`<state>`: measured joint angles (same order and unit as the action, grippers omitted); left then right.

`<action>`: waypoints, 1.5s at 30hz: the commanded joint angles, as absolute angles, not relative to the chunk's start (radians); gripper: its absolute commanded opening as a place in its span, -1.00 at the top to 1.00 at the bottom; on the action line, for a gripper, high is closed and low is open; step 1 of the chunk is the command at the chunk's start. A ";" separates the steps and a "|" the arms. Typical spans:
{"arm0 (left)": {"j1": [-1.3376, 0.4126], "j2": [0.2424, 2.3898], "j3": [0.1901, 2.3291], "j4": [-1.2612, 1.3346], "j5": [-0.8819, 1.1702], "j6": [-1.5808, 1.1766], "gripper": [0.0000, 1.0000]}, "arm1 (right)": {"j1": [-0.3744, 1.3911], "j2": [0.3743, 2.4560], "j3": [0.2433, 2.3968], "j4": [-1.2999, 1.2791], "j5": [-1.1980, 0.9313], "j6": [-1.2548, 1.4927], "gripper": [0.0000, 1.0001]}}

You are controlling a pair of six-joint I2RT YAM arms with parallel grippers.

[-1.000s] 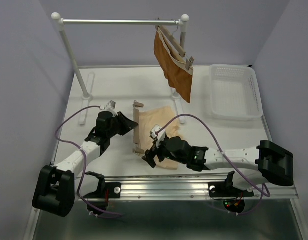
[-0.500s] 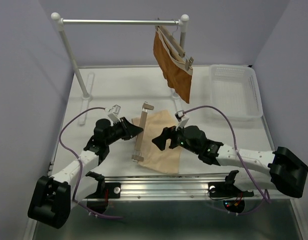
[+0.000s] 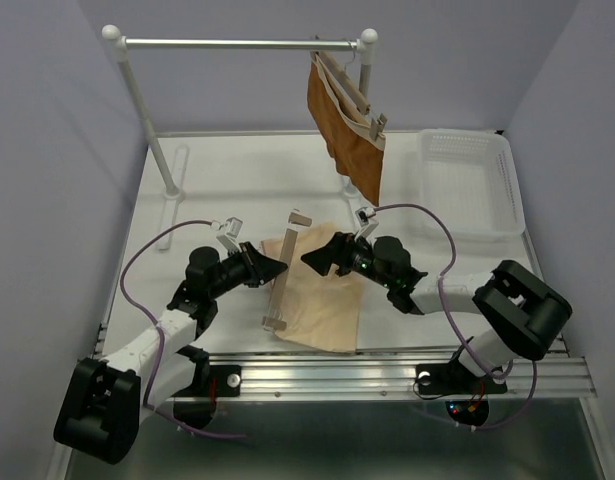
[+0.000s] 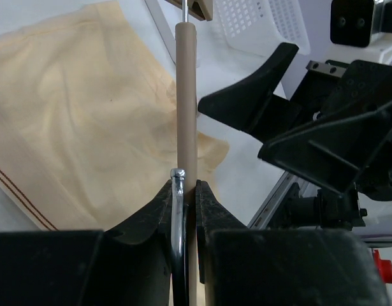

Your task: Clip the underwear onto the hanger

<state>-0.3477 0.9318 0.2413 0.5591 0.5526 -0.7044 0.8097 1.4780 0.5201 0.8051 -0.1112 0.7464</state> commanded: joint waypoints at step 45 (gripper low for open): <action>-0.357 0.891 0.184 0.699 0.615 -0.749 1.00 | 0.739 2.002 0.761 1.813 -0.486 1.120 0.02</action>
<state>-0.3519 0.8928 0.1722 0.6018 0.5625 -0.7532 0.7406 1.9785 0.7277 1.3052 -0.4873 1.0996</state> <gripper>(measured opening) 0.222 0.495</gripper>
